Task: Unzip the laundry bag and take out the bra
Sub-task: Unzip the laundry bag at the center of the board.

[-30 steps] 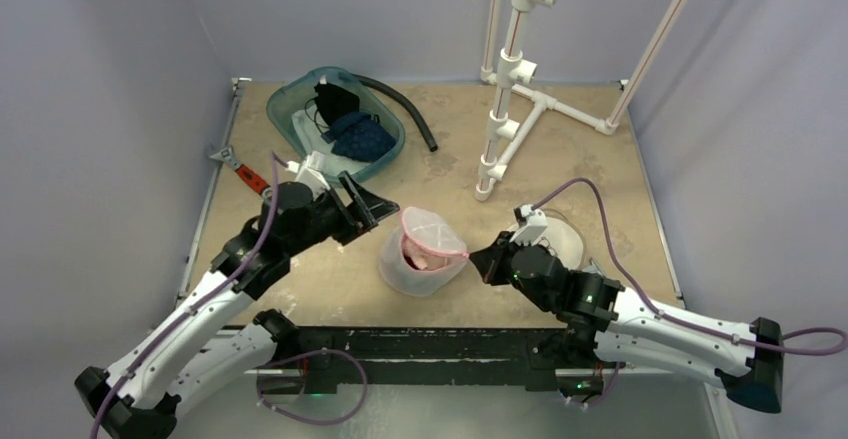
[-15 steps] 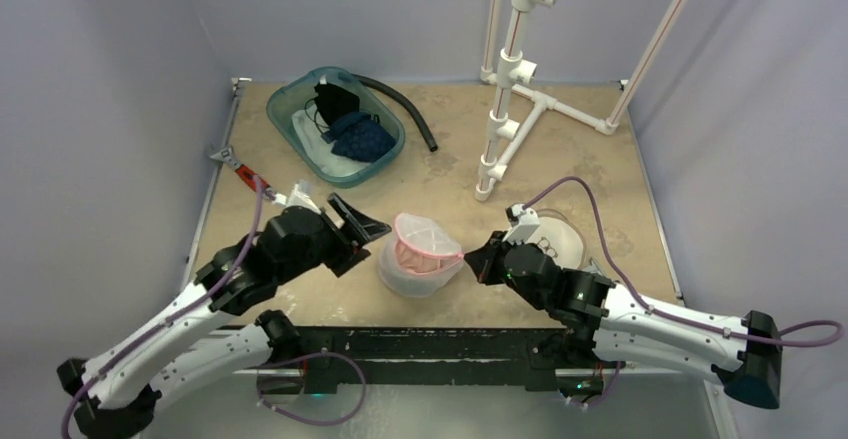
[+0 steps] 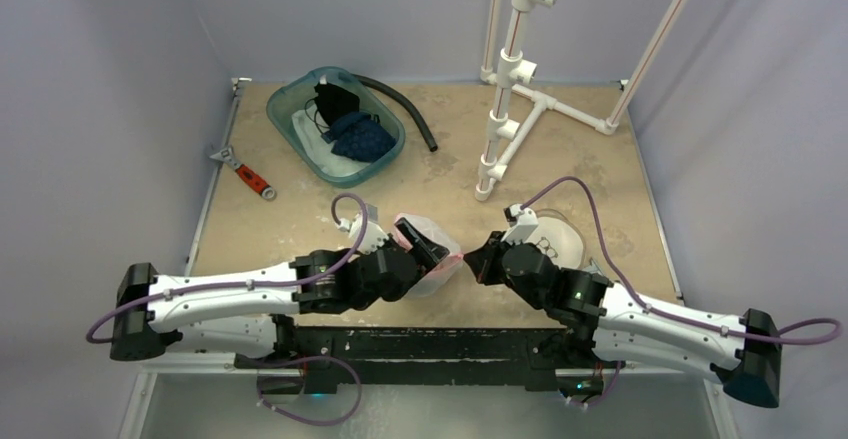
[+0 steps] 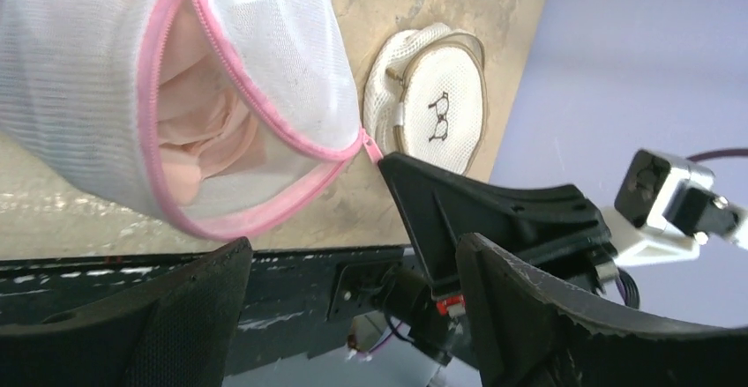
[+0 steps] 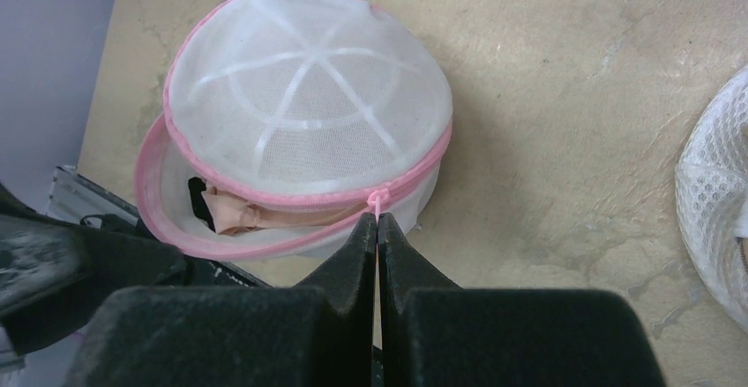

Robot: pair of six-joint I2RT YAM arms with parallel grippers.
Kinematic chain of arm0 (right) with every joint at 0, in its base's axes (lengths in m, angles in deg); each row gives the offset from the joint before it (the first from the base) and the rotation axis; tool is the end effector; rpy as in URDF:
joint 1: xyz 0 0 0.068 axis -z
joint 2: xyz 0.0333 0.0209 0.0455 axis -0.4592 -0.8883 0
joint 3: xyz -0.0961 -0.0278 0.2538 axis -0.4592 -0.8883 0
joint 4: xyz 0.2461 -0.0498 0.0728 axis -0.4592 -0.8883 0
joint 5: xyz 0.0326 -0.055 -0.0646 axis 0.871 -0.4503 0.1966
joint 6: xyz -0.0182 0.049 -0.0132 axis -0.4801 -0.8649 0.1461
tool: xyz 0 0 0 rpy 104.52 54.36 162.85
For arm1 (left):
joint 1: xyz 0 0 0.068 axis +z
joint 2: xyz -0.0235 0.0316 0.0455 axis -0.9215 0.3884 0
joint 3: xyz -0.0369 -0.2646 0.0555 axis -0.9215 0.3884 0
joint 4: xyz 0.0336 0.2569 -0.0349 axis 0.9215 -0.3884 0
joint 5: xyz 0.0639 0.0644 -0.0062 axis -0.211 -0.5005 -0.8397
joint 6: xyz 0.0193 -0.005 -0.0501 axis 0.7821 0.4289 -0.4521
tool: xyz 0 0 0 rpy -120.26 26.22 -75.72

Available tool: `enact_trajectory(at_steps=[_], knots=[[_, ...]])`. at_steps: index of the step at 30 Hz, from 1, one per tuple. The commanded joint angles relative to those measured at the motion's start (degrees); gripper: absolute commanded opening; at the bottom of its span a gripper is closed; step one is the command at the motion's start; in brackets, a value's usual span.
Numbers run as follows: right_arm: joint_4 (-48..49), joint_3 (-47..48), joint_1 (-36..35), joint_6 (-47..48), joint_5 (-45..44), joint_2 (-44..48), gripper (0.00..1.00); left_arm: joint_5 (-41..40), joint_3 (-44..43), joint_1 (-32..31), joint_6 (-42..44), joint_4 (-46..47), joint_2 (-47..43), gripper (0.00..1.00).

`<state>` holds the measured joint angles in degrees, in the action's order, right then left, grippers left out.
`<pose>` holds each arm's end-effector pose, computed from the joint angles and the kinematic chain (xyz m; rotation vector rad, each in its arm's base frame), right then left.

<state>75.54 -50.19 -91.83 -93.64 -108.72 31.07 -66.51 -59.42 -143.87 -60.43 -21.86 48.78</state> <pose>0.0908 0.1523 0.2431 0.0684 2.0126 0.8599 0.0690 -0.2079 0.2837 -0.7921 2.2671 -0.9949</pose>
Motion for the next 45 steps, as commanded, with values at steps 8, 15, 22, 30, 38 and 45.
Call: enact_trajectory(at_steps=[8, 15, 22, 30, 38, 45], knots=[[-0.36, -0.11, -0.09, 0.71, -0.6, 2.93, 0.0, -3.26, -2.23, -0.02, -7.86, 5.66, 9.61, 0.84], [-0.95, -0.51, -0.09, 0.77, -0.57, 4.04, 0.0, -1.76, -4.59, -0.13, -8.24, 2.46, 7.03, 0.84], [-0.59, -1.52, -0.01, 0.3, -0.84, 4.34, 0.0, -1.07, -9.03, -2.94, -9.0, 2.77, 11.16, 0.84], [-0.55, -1.29, -0.04, 0.4, -0.49, 4.73, 0.0, -3.41, -3.4, -2.52, -12.82, 5.74, 11.88, 0.83], [-0.21, -0.86, -0.04, 0.91, -0.13, 4.63, 0.0, -0.57, 0.11, 2.53, -11.53, 7.91, 13.47, 0.8], [0.42, -1.23, -0.08, 1.22, 0.77, 4.9, 0.0, 0.63, 1.91, 7.99, -5.46, 12.18, 13.71, 0.58]])
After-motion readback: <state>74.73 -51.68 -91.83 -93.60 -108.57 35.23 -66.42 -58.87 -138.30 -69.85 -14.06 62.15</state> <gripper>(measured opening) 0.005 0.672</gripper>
